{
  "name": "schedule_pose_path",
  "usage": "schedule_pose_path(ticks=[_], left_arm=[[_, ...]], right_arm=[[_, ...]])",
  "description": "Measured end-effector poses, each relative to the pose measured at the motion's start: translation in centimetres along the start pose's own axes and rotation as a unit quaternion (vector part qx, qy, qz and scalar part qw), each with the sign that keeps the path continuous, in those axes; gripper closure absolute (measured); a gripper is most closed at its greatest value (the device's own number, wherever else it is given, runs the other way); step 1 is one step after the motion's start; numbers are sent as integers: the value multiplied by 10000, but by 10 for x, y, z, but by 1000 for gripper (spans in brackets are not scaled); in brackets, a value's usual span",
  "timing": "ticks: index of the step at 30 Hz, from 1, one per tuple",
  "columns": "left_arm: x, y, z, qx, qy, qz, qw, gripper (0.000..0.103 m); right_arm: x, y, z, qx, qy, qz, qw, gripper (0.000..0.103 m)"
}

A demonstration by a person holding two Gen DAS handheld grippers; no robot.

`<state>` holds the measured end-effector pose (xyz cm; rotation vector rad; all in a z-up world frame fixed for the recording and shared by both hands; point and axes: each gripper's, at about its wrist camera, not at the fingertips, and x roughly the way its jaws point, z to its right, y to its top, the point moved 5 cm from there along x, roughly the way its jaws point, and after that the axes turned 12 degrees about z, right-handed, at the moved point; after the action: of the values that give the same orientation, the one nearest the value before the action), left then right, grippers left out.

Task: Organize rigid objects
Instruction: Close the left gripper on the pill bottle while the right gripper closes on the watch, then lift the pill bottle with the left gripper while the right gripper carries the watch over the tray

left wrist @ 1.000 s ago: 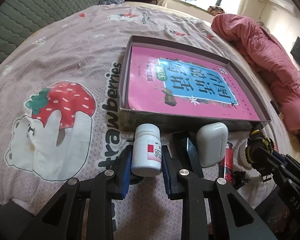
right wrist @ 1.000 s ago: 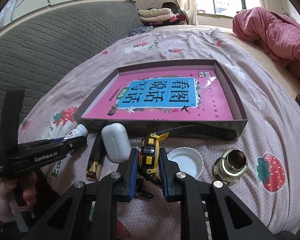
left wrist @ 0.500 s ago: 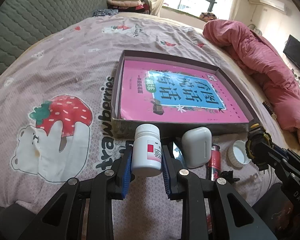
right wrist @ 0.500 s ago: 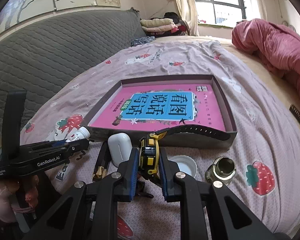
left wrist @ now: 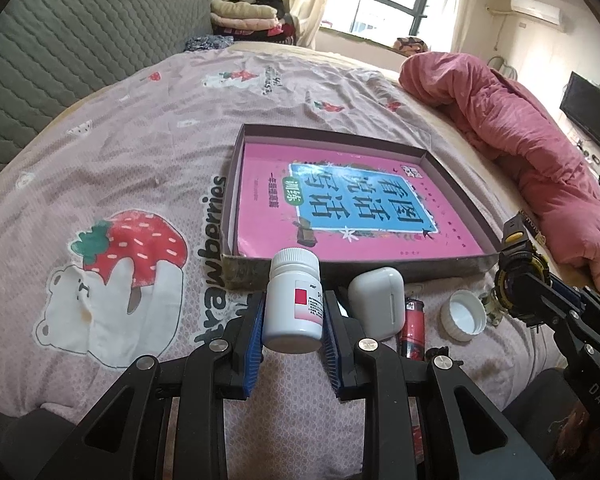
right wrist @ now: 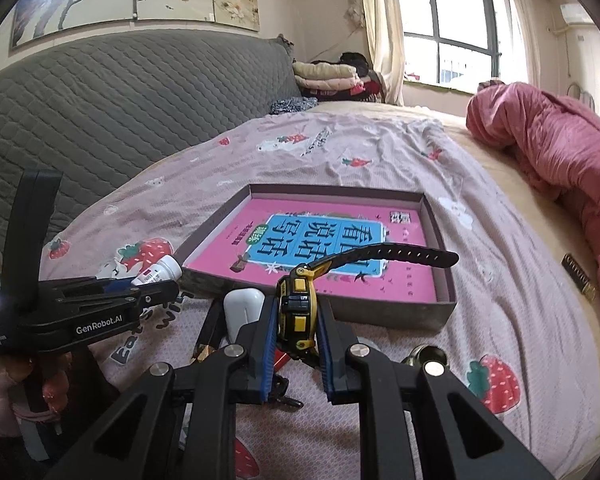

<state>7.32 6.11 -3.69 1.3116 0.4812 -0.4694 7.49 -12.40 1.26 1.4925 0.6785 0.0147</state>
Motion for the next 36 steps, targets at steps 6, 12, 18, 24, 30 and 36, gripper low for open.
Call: schedule_pose_path(ticks=[6,12,18,24,30,36], left_arm=[[-3,3,2,38,18,32,10000,76],[-5,8,13,118,-5,19,9999,76],[-4,17,21,141,25,39,9999,76],[4,23,22,67,75,-7,9999,76],[13,27,28,104,90,-43,9999,76],[19,30,35,173,92,-59,9998,76]], right_arm=[[-5,7,0,-240,-128,190,9994,84],[-2,13,-1,-336,-153,326,9988,84],[-1,26,-6,-491,-139,582,9970,84],[2,33,-7,-570,-138,730,9956,84],[7,35,-3,-580,-147,796,9950,84],[12,39,4,-523,-213,839,9949,84]])
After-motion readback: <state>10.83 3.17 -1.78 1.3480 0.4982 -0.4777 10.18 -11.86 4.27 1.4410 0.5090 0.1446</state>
